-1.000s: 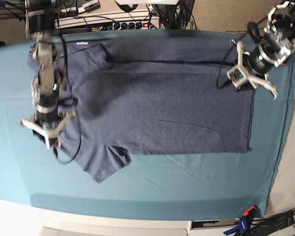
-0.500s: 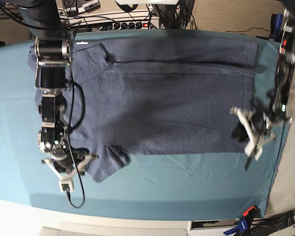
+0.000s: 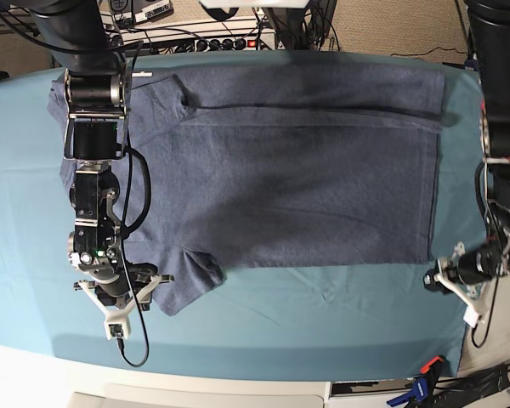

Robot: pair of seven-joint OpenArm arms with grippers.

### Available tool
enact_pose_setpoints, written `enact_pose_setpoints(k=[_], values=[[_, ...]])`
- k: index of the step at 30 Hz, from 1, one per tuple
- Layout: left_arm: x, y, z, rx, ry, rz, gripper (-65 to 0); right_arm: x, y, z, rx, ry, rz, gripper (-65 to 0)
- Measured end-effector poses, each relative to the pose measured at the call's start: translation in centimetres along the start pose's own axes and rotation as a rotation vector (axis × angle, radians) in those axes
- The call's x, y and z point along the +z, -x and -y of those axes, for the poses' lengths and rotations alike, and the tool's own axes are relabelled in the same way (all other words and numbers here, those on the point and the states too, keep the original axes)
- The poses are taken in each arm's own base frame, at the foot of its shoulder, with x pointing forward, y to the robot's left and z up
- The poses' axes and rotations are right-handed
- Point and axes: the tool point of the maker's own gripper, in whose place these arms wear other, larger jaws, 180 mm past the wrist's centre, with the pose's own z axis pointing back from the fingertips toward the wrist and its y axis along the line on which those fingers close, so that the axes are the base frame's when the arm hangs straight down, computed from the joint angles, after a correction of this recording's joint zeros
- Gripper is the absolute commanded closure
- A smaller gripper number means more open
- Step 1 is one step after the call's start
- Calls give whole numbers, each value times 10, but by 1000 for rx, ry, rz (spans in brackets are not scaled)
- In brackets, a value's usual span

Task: Fold the T-shirt properly
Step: 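Release the shirt and move both grippers toward the hem corners, then grasp the hem corners of the shirt with both grippers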

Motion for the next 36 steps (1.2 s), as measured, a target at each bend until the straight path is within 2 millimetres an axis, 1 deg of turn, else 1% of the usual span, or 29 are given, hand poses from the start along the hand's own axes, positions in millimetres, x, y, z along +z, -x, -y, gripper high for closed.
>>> enact_pose_setpoints(k=[1,2,8,10,15,22,27,31,36], values=[[0,0,0,2,0,-6,-249,0,1,0,0,1,-3,-198],[0,5,0,3,0,-30,-252,0,1,0,0,1,-3,-198],[-4,45,-10,21,-15,-125,-256,0,6,3,17,15,-31,-198],[-5,53,-12,27,-17,-134,-256,0,6,3,17,15,-31,-198],[-6,57,-14,38,-14,-122,-256,0,9,-3,42,-13,-39,-198],[-5,60,-13,67,8,-107,-256,0,11,-3,43,-12,-44,-198],[-6,61,-5,77,47,-113,-256,0,11,-3,43,-13,-44,-198],[-8,64,5,68,90,-121,-256,0,11,-3,44,-12,-44,-198],[-9,64,8,70,95,-122,-250,0,11,-3,43,-12,-44,-198]])
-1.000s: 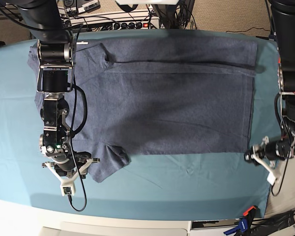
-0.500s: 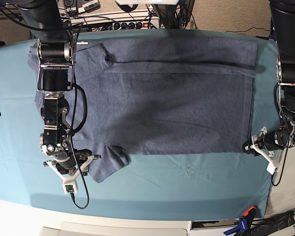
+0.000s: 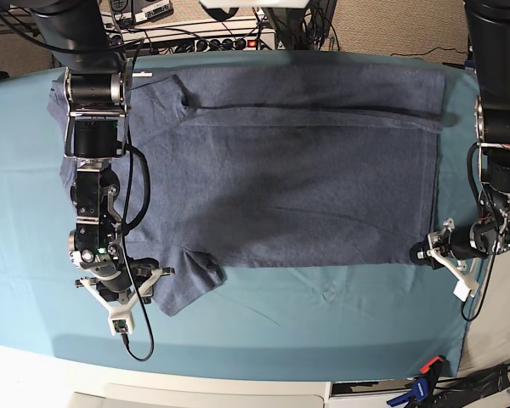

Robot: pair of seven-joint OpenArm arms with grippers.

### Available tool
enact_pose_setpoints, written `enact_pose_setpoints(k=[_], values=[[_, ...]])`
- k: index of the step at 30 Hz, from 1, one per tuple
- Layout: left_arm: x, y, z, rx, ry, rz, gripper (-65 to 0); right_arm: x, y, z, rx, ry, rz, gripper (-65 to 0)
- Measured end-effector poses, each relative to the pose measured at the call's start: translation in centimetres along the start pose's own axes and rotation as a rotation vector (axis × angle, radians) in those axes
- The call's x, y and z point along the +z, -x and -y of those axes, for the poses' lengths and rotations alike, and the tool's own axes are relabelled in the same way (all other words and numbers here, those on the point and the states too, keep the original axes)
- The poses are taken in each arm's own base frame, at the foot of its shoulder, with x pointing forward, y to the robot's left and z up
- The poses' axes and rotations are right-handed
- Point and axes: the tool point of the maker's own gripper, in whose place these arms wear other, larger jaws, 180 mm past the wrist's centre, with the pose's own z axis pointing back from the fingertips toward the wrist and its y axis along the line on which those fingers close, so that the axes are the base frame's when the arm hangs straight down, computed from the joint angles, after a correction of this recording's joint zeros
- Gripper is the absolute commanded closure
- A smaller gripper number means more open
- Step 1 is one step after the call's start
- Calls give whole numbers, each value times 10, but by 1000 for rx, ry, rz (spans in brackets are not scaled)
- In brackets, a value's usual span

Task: Fold the T-shirt properly
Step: 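Grasp the hem corners of the shirt with both grippers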

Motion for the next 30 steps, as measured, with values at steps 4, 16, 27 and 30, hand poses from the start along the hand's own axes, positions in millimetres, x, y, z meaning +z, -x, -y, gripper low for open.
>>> enact_pose_setpoints(k=[4,16,27,30], values=[[-1,1,0,-1,0,-3,-123,0,0,0,0,0,0,-198],[-2,5,2,-11,7,-18,0,2,3,23,138,122,-24,-232],[-2,7,6,-35,33,-25,0,-7,53,88,-283,160,-73,-366],[-2,7,8,-24,43,-19,0,-8,62,92,-429,82,-60,-366]])
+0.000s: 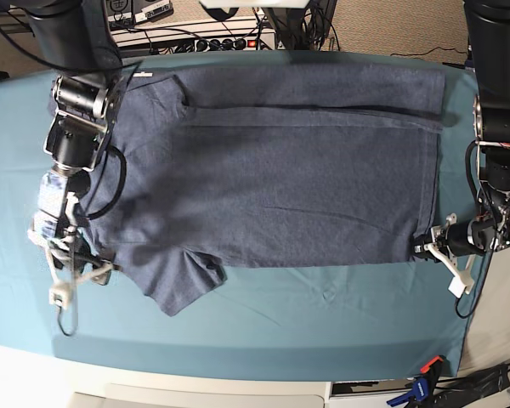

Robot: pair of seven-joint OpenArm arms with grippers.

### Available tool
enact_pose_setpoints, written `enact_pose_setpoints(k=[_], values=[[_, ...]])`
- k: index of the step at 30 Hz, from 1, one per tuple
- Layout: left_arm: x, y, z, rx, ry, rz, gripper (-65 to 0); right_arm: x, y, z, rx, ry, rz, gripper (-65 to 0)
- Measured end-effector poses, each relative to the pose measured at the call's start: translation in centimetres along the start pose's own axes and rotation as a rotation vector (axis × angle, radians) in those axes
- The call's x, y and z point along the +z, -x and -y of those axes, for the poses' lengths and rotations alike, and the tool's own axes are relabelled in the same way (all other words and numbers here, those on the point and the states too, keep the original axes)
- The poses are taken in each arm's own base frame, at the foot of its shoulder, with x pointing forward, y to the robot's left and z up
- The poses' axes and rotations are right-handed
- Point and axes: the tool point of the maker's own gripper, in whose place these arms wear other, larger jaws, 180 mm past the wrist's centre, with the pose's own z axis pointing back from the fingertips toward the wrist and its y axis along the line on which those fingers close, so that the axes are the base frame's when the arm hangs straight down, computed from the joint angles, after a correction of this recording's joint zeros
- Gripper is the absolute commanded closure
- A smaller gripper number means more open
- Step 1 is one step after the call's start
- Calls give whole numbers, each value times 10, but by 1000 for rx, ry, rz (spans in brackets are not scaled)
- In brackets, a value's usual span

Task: Fold the T-shirt properly
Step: 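Grasp the hem corners of the shirt with both grippers, then adjust the right gripper's pinch on the hem corner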

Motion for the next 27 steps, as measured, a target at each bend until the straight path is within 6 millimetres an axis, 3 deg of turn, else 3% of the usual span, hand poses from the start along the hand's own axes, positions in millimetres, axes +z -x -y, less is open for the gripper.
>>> enact_pose_setpoints(k=[4,11,20,27], values=[[0,0,0,0,-1,2,0,3,-4,0,-138,-79,33,-366],[0,0,2,-10,10,1,0,-8,34,3,-291,-124,-38,-366],[0,0,2,-10,11,2,0,-9,39,20,-218,-33,-50,-365],[0,0,2,-10,11,2,0,-13,43,1,-96,-57,-96,-365]])
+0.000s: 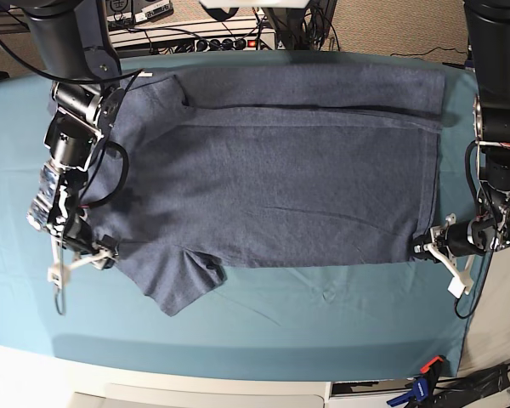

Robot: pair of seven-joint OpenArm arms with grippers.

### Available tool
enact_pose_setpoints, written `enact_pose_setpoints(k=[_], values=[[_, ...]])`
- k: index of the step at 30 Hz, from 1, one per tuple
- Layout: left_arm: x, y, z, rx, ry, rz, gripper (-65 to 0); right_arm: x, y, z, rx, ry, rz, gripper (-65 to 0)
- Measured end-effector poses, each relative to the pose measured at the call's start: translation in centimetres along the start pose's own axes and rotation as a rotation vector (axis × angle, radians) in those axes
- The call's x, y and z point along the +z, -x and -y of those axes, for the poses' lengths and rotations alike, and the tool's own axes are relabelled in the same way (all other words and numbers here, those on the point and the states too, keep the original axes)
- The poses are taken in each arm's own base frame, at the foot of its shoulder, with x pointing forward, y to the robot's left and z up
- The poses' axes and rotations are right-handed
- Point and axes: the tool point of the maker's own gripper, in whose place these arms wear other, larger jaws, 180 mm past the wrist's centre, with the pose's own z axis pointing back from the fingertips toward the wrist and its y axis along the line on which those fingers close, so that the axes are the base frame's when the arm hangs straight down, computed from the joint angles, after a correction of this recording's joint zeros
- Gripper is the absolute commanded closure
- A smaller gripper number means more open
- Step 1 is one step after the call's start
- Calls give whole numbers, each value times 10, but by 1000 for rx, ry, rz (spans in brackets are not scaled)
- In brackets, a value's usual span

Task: Fold the T-shirt properly
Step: 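Adjust the right gripper's pinch on the hem corner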

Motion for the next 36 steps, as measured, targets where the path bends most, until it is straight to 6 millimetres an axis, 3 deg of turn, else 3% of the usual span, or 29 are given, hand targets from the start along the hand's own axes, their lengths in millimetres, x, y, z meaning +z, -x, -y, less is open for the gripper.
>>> enact_pose_setpoints(k=[5,11,13,16,17,29,32,36], values=[[0,0,0,0,0,0,0,-6,5,-18,107,-16,-35,-365],[0,0,0,0,0,0,0,-7,5,-21,125,-18,-37,-341],[0,0,0,0,0,0,0,-7,6,-18,146,-2,-37,-263],[0,0,0,0,0,0,0,-7,8,-13,177,21,-50,-37],[0,0,0,0,-1,0,0,-6,9,-11,181,25,-51,0],[0,0,0,0,0,0,0,2,6,15,225,69,-46,0],[0,0,0,0,0,0,0,2,6,15,229,58,-48,0],[0,-1,2,10,11,4,0,3,6,-1,213,-37,-31,0]])
